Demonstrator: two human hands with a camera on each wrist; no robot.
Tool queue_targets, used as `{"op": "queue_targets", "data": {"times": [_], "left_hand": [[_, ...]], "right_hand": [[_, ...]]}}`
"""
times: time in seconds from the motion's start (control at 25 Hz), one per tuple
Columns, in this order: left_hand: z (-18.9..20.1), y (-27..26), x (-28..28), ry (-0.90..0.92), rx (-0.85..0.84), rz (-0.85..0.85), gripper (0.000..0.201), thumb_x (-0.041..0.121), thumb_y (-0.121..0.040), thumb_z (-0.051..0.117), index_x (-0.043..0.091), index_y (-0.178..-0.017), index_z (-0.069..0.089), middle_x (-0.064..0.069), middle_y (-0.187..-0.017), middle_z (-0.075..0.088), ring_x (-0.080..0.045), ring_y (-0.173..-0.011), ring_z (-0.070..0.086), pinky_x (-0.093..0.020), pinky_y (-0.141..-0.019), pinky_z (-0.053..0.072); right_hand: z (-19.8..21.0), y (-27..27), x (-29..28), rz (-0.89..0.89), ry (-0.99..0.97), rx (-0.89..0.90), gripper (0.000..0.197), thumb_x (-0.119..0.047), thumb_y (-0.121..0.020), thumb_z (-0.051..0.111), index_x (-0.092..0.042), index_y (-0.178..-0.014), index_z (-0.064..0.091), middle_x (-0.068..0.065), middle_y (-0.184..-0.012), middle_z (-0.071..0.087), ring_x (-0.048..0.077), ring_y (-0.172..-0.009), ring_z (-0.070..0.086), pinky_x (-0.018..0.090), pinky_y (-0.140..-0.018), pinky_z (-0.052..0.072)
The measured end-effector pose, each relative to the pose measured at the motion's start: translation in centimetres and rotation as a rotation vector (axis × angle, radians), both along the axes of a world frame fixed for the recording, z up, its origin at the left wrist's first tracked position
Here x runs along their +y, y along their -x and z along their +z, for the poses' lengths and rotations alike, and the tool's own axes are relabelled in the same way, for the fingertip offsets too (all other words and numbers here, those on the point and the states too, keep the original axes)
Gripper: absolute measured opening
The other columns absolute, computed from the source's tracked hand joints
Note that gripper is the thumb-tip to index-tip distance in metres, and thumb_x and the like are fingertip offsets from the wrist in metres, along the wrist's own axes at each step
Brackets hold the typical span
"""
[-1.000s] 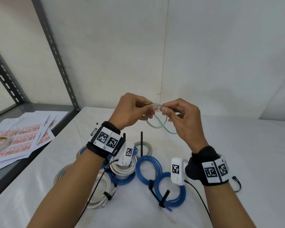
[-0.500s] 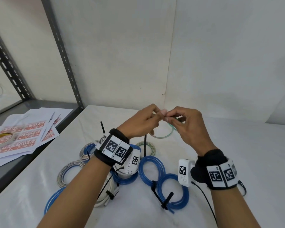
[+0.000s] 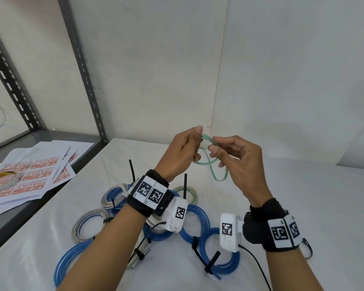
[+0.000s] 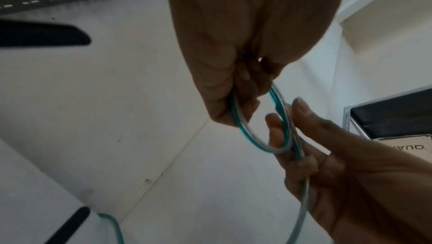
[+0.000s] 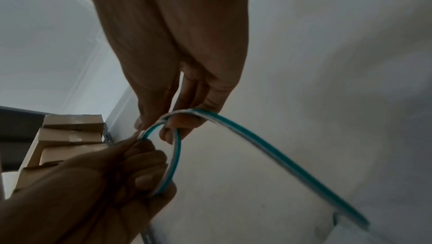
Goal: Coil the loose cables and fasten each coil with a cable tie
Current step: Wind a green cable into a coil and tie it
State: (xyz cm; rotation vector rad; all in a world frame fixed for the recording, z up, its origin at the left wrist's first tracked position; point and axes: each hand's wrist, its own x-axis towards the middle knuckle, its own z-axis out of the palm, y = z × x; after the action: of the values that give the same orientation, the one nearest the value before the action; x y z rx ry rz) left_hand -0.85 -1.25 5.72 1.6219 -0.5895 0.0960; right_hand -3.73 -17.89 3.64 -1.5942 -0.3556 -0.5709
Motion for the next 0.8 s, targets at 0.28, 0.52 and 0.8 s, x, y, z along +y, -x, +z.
{"op": "queue_targets", "data": {"times": [0.28, 0.52, 0.8], "left_hand": [[0.5, 0.4, 1.7, -0.244, 0.167, -0.144, 0.039, 0.016, -0.109, 0.033, 0.01, -0.078, 0.056, 0.006, -0.055, 0.044, -0.012, -0.053, 0.043, -0.039, -0.077, 0.058], [1.3, 0.3, 2.9, -0.005, 0.126, -0.112, 0.049, 0.026, -0.111, 0.036, 0.022, -0.063, 0.046, 0.007, -0.061, 0.025, -0.01, -0.054, 0.025, -0.025, -0.057, 0.037], [0.3, 1.2, -0.5, 0.721, 0.231, -0.047, 0.043, 0.037, -0.111, 0.027, 0.022, -0.07, 0.025, 0.002, -0.062, 0.01, -0.009, -0.048, 0.017, -0.025, -0.052, 0.03]], "right_hand": [[-0.1, 0.0, -0.7, 0.094, 0.19, 0.055, 0.01, -0.008, -0.082, 0.082, -0.016, -0.087, 0.077, 0.005, -0.081, 0.077, 0.015, -0.072, 0.068, 0.036, -0.059, 0.053], [0.3, 0.4, -0.1, 0.083, 0.096, -0.015, 0.016, -0.01, -0.083, 0.08, -0.015, -0.097, 0.075, 0.0, -0.088, 0.078, 0.018, -0.079, 0.074, 0.028, -0.069, 0.06], [-0.3, 0.7, 2.9, 0.089, -0.228, -0.04, 0.017, -0.013, -0.087, 0.073, -0.005, -0.102, 0.072, 0.011, -0.096, 0.078, 0.03, -0.092, 0.076, 0.032, -0.069, 0.061]]}}
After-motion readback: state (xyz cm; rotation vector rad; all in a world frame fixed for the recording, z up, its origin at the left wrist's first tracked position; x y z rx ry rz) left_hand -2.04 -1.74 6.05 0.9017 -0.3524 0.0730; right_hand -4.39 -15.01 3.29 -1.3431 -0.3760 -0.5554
